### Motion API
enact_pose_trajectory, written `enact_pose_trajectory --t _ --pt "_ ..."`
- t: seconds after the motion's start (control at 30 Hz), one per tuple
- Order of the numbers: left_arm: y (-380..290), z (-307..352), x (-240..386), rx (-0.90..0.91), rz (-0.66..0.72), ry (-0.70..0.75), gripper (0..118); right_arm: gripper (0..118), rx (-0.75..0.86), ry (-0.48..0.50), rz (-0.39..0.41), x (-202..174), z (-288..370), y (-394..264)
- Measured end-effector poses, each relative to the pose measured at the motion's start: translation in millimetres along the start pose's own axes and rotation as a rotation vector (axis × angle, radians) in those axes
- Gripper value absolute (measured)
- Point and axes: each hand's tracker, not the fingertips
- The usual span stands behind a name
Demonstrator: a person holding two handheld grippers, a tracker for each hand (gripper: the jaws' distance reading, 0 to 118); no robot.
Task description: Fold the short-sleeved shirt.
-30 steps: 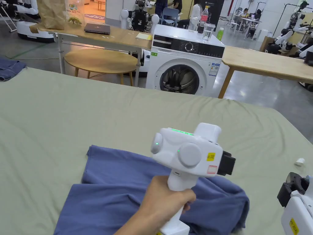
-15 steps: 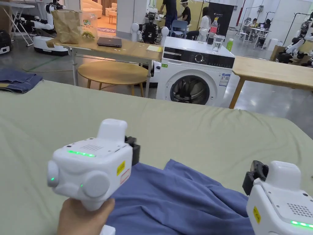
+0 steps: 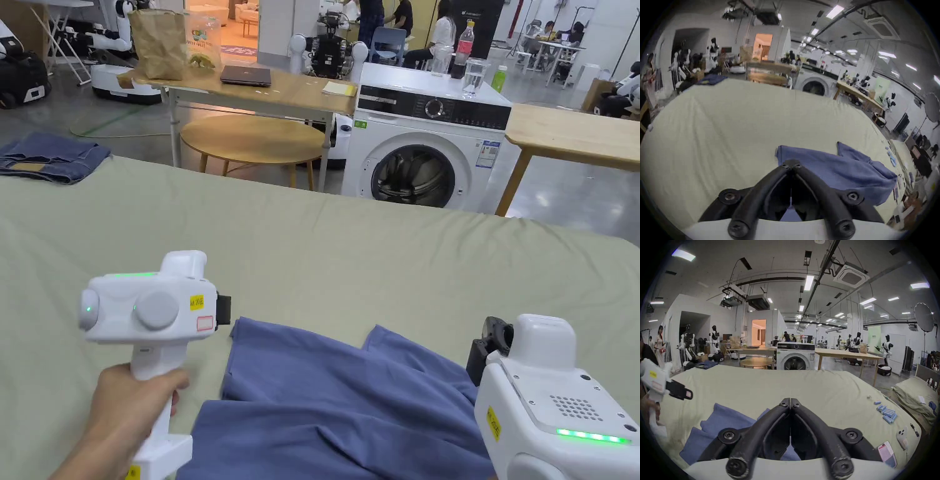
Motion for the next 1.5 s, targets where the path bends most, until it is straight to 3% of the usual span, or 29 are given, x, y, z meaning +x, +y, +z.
enact_pose_trajectory --t 0.07,0.1,0.13,0.2,0.23,0.43,0.53,0.57,0.6,0.63,0.77,0.87,0.9,1.0,1.03,1.3,1.37,1.4,1.43,1.5 --pt "13.7 -28.0 -4.1 -0.063 -0.005 0.001 0 0 -0.015 -0.001 0.000 0.4 -7.0 -3.0" --pt "20.8 -42.5 -5.8 -0.115 -0.005 -0.007 12 0 -0.021 -0.003 0.000 1.0 -10.0 -4.9" --pt "25.1 -53.4 -7.4 -0.130 0.008 -0.019 39 0 -0.026 -0.004 0.001 1.6 -12.2 -6.6" --pt "33.4 -84.1 -10.2 -0.208 0.031 -0.042 74 0 -0.046 -0.012 0.004 4.8 -19.9 -11.2" --pt "30.5 -92.2 -5.7 -0.238 0.039 -0.049 79 0 -0.054 -0.014 0.003 6.7 -22.5 -13.1" --pt "21.0 -156.3 -7.5 -0.353 -0.018 0.089 76 0 -0.109 -0.045 0.017 24.9 -35.1 -24.7" --pt "12.3 -147.4 10.6 -0.248 -0.125 0.152 58 0 -0.136 -0.062 0.018 37.8 -42.8 -26.7" --pt "9.4 -143.9 17.7 -0.223 -0.188 0.146 58 0 -0.149 -0.070 0.016 42.2 -46.6 -26.0" --pt "5.8 -142.4 23.1 -0.228 -0.212 0.103 35 0 -0.166 -0.075 0.012 46.8 -52.9 -24.8" --pt "2.4 -139.4 26.6 -0.243 -0.208 0.049 4 0 -0.187 -0.073 0.010 50.8 -59.6 -22.6" --pt "-14.1 -119.9 30.0 -0.208 -0.189 0.047 2 0 -0.338 -0.013 -0.018 67.2 -101.0 -10.8" --pt "-23.3 -91.5 25.8 -0.147 -0.202 0.036 2 2 -0.473 -0.014 0.003 75.2 -136.9 -7.3" --pt "-25.6 -81.7 22.7 -0.136 -0.195 0.031 2 11 -0.515 -0.005 0.003 76.7 -148.8 -7.8" --pt "-31.6 -57.0 13.8 -0.110 -0.157 0.021 2 58 -0.625 0.016 0.035 76.9 -180.3 -14.7" --pt "-31.4 -51.3 11.4 -0.101 -0.144 0.020 2 63 -0.655 0.030 0.047 76.1 -189.1 -18.0" --pt "-37.8 -19.3 4.3 -0.100 -0.131 0.019 2 62 -0.942 0.087 0.079 57.3 -246.6 -61.4" --pt "-40.1 -15.7 5.4 -0.105 -0.134 0.022 2 59 -0.895 0.068 0.095 52.7 -244.4 -61.5" --pt "-41.2 -13.4 5.9 -0.107 -0.136 0.023 2 53 -0.888 0.065 0.109 51.7 -241.4 -61.0" --pt "-42.1 -11.1 6.9 -0.108 -0.140 0.022 2 39 -0.888 0.072 0.114 50.6 -240.5 -60.2" --pt "-43.7 -7.3 9.3 -0.104 -0.147 0.024 2 1 -0.867 0.080 0.118 48.0 -238.2 -58.4"
